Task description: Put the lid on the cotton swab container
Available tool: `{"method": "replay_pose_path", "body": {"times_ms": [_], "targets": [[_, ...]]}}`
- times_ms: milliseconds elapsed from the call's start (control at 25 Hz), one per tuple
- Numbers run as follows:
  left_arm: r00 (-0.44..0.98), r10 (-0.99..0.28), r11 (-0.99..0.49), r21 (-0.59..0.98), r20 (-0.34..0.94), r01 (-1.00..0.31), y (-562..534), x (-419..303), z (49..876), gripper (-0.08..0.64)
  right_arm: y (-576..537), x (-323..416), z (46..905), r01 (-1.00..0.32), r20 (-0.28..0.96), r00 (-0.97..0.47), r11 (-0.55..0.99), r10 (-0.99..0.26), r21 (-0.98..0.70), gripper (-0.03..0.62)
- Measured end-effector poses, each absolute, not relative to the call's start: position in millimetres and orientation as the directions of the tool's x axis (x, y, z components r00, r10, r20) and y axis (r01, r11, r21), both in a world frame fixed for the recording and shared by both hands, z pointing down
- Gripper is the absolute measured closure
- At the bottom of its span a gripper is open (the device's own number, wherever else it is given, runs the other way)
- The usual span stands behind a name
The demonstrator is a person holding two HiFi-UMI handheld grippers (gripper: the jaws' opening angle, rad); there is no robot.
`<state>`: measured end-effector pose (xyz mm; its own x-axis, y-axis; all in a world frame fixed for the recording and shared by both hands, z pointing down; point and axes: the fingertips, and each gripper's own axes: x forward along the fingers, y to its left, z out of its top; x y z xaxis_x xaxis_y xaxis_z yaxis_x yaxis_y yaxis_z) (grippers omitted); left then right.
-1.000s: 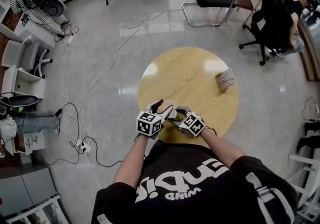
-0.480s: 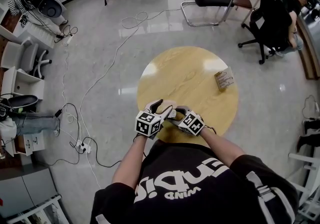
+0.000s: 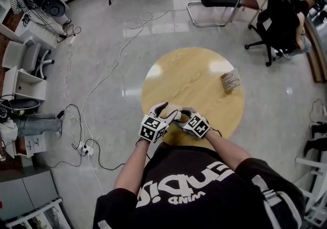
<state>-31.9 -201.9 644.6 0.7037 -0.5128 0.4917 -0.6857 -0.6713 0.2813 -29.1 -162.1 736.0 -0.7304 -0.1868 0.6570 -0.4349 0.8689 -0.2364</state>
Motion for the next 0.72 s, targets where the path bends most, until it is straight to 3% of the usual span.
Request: {"method": "replay_pose_path", "body": {"times_ms": [720], "targets": [[0.694,-0.516,-0.659,0.285,0.502,-0.696,-182.4,-38.9,640.0,0.345,-162.9,-30.6,737.1,-0.443,0.662,-0.723,0.867,-0.195,-0.228,0.344]]}}
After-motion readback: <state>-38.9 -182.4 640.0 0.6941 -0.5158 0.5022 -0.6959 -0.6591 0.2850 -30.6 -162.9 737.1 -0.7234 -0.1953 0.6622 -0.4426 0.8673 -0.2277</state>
